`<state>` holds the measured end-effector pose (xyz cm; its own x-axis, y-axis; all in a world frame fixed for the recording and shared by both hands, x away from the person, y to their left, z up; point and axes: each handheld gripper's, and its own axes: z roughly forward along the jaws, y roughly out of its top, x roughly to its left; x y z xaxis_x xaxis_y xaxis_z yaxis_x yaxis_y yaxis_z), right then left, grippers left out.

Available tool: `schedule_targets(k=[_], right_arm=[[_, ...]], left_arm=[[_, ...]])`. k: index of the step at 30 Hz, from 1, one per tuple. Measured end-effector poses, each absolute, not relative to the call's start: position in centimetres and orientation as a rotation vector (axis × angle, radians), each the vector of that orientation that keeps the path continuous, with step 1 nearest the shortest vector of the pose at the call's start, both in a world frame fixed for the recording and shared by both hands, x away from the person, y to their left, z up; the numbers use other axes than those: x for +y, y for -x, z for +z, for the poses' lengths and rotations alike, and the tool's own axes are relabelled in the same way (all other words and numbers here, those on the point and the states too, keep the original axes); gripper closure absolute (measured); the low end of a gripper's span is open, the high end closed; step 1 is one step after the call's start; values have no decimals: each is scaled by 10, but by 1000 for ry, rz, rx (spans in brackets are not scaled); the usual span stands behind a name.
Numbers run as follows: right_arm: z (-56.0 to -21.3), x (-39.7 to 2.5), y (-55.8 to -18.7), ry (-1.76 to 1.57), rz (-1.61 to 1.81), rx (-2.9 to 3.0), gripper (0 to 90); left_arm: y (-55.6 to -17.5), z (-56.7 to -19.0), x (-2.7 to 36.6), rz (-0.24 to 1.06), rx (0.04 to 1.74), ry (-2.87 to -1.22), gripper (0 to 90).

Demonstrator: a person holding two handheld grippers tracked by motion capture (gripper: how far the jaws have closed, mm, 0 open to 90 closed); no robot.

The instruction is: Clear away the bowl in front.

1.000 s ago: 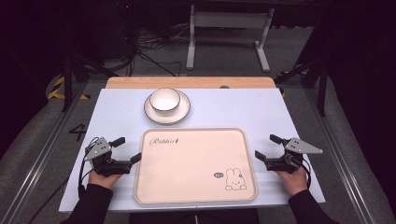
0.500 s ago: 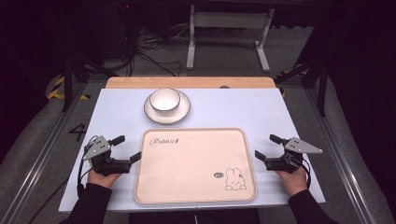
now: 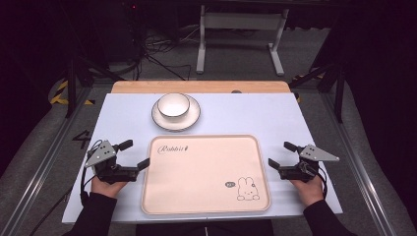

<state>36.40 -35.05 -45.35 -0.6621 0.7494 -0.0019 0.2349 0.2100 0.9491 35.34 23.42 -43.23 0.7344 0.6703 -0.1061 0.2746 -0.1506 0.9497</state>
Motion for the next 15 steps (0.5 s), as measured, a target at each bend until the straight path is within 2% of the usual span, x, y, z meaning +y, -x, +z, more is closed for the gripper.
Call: schedule_targets(k=[15], right_arm=[[-453,-351,-364,-922,1464,2018,60]], left_arm=[[-356,-421,230,378,750,-1729,36]])
